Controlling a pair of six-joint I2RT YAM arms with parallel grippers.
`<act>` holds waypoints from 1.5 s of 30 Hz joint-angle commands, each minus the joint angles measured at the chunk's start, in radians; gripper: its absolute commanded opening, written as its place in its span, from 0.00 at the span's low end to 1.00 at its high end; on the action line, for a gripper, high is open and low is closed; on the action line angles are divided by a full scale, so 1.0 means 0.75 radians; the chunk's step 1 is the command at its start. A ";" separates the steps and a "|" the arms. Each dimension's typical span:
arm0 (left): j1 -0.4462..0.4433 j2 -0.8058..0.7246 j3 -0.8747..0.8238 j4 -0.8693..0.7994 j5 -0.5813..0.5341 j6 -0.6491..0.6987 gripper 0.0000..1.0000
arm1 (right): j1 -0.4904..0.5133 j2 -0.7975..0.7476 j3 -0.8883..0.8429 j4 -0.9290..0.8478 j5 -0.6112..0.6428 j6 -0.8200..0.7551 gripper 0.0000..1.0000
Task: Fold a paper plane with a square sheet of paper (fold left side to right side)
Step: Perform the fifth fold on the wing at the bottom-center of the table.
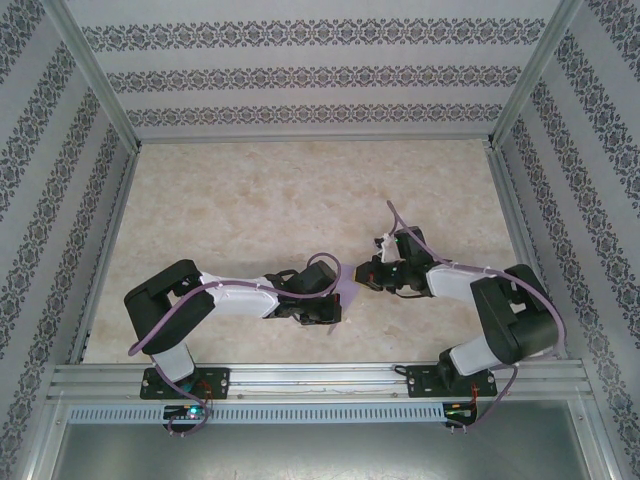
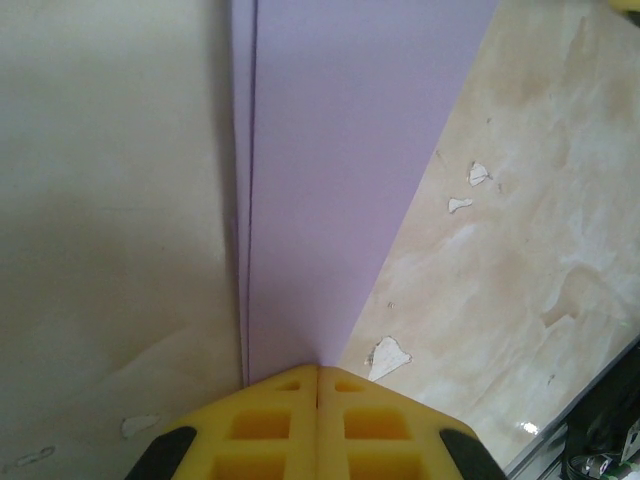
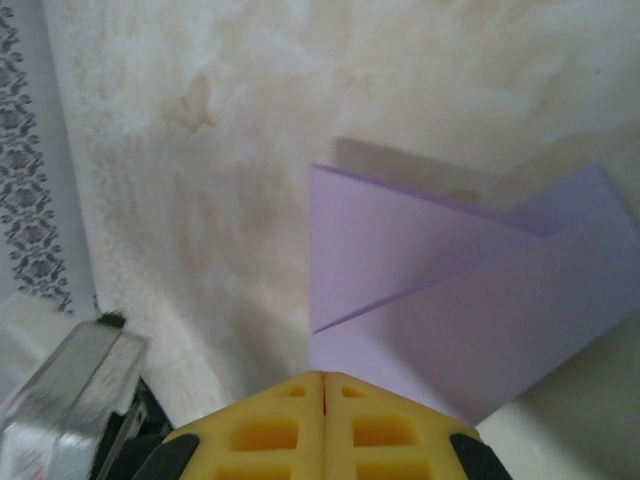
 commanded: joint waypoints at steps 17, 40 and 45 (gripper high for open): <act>0.044 -0.063 0.226 -0.270 0.041 0.148 0.00 | 0.012 0.187 0.001 -0.093 0.198 -0.013 0.00; 0.106 0.164 0.167 -0.017 0.135 0.097 0.00 | 0.030 0.236 0.030 -0.230 0.301 -0.074 0.00; 0.100 0.115 0.076 -0.004 0.158 0.079 0.00 | 0.028 0.242 0.052 -0.278 0.331 -0.098 0.00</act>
